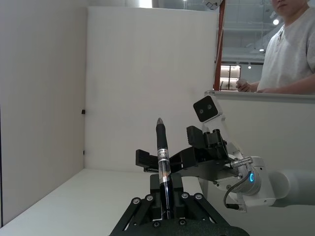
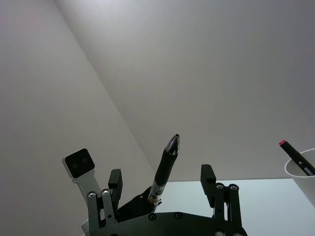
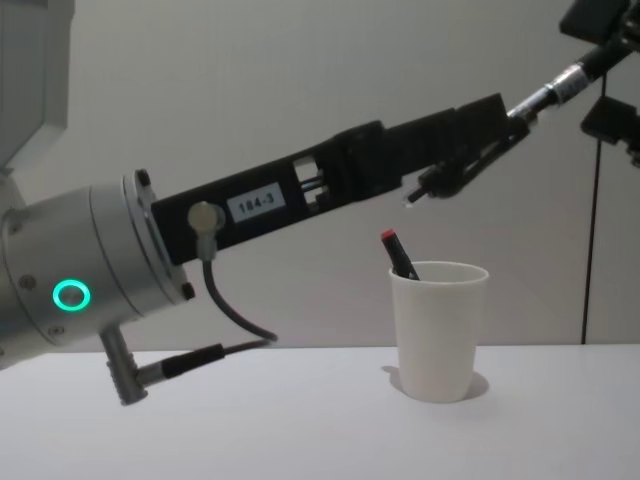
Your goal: Place the pen into the pen holder.
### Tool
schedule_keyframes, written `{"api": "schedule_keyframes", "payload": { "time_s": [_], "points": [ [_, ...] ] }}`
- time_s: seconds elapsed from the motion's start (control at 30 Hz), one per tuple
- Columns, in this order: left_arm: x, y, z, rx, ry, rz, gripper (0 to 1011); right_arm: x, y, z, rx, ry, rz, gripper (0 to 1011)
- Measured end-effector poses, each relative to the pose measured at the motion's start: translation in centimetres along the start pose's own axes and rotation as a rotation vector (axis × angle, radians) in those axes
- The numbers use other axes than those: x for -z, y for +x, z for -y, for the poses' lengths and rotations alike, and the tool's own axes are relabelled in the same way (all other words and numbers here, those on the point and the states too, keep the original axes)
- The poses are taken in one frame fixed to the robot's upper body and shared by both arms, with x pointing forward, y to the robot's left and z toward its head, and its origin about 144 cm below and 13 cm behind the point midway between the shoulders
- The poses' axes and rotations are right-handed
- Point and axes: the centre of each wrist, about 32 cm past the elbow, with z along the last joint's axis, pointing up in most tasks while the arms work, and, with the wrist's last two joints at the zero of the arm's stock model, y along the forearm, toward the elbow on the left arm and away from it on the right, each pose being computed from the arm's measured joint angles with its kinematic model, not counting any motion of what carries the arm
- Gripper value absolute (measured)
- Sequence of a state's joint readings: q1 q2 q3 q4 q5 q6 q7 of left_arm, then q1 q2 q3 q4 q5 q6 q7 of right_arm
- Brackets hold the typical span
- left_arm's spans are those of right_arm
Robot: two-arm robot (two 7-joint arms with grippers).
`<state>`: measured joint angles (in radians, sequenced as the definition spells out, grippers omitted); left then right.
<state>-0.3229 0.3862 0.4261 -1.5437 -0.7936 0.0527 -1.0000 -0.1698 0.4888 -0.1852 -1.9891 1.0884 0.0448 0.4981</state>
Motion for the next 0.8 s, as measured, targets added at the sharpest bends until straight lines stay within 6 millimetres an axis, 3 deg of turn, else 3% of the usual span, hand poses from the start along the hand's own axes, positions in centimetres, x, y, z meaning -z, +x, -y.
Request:
{"api": "schedule_keyframes", "payload": {
  "time_s": [0.8],
  "points": [
    [0.00,0.00,0.00,0.000,0.000,0.000,145,0.80,-0.38,-0.69,0.035,0.059,-0.035,1001]
  ]
}}
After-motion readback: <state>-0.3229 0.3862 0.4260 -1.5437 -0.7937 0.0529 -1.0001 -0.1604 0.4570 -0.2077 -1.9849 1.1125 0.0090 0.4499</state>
